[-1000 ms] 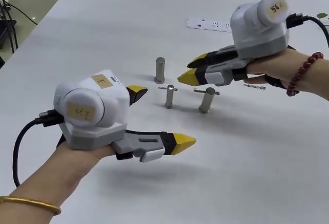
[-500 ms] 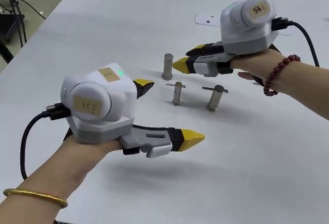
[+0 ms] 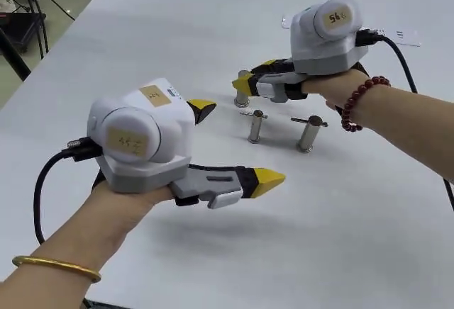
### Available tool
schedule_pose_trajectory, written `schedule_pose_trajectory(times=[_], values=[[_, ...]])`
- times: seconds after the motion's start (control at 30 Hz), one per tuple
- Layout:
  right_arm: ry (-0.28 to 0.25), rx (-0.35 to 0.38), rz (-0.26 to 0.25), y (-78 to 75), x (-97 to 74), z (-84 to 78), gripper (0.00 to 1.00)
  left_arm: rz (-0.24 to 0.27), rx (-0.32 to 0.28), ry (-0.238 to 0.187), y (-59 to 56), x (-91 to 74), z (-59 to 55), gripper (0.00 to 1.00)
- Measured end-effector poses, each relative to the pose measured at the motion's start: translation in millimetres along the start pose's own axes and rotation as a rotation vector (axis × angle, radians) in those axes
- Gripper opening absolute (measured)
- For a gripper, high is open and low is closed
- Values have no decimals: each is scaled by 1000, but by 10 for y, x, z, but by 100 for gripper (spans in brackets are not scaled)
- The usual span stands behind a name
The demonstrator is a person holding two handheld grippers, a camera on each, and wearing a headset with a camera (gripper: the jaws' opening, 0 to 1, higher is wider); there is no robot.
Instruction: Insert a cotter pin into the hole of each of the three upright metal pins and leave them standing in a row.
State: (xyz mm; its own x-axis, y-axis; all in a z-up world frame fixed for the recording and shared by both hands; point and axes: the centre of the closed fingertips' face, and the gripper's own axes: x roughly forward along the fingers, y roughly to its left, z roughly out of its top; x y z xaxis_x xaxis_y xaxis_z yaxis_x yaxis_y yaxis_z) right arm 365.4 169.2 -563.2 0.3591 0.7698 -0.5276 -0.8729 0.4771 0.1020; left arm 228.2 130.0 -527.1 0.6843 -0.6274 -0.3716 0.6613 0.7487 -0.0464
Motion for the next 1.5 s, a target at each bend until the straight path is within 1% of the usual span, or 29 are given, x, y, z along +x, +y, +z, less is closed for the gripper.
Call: schedule_pose_trajectory(times=[0.1,0.2,0.27,0.33,0.47,0.5,0.57,0.63,0.77,0.8,0.9,0.97,1.03,1.1,1.17,1.33,1.5], values=[[-2,15,0,-3,40,-5,20,5,-4,-7,8,-9,17,83],[0,23,5,-14,97,-14,15,13,-5,-9,27,-19,23,82],[7,13,2,-25,122,-19,12,16,-8,-9,39,-23,23,82],[17,1,-12,-18,117,-21,10,16,-11,-10,43,-24,25,82],[18,-5,-18,20,88,-8,10,16,-7,-8,39,-22,23,81],[21,-17,-21,22,83,-5,10,15,-7,-7,37,-20,22,81],[34,-73,-21,6,77,-4,9,14,-9,-7,33,-17,20,81],[37,-55,-22,11,82,-5,9,15,-11,-2,37,-13,8,81],[47,-77,-27,-33,84,-20,8,26,-3,6,58,-13,-10,78],[51,-84,-26,-46,64,-31,8,27,-5,3,60,-14,-5,78],[63,-73,-26,-74,23,-44,8,22,-8,-3,52,-14,9,78],[71,-75,-20,-75,-5,-50,8,16,-8,-1,38,-10,6,79],[78,-81,-25,-105,-70,-94,8,12,-9,2,26,-7,4,79],[81,-86,-28,-118,-109,-95,8,8,-10,0,20,-6,5,80],[79,-86,-33,-130,-173,-91,8,6,-10,-1,16,-6,8,80],[95,-93,-53,-221,-300,-158,8,-5,-15,-7,-1,-6,17,83],[102,-60,-80,-314,-466,-224,8,-6,-18,-14,-8,-4,31,86]])
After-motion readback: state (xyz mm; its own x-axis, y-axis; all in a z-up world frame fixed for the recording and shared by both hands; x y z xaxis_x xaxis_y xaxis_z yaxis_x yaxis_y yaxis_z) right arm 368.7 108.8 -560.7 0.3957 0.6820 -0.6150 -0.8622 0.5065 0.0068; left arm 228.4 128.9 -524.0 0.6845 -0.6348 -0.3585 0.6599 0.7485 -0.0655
